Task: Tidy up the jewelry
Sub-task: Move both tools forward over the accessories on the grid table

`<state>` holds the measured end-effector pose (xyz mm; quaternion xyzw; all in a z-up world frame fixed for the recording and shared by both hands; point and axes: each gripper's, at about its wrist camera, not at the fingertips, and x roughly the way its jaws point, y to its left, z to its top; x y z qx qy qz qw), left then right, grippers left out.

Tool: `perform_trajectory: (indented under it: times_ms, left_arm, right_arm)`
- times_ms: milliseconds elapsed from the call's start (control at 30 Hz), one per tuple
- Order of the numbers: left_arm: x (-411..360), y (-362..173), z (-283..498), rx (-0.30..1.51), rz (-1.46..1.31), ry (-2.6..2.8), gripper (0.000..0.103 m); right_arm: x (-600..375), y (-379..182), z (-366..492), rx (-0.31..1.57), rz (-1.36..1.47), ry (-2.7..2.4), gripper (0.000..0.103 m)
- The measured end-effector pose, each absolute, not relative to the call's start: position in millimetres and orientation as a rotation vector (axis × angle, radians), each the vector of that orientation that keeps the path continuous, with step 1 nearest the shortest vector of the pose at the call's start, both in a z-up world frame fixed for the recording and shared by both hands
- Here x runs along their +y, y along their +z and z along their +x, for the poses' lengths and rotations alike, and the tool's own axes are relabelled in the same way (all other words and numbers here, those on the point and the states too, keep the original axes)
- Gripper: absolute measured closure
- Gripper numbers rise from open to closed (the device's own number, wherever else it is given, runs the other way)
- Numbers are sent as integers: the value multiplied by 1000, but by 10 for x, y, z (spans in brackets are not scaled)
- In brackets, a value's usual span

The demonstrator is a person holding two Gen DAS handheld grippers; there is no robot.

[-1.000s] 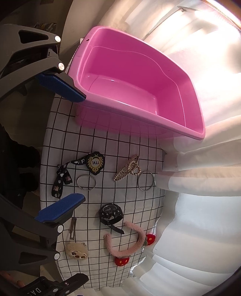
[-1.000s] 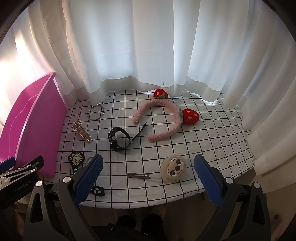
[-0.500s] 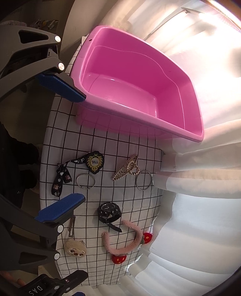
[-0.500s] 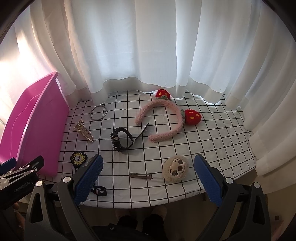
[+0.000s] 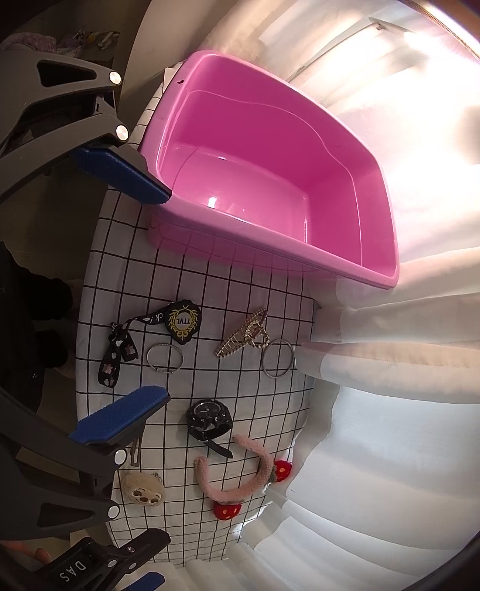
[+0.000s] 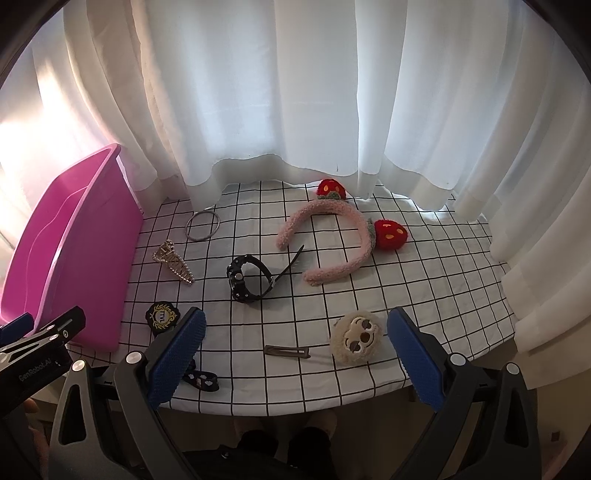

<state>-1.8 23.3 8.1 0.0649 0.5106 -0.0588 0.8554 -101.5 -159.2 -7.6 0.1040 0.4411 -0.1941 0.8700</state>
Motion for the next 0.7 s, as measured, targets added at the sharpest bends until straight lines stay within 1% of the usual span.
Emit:
perform_trajectory:
  times_ms: [700]
  left_arm:
    - [242,141,-62,1016,145,-108,6]
  right_arm:
    - [-1585,-111,-1007,923,216,-401,9]
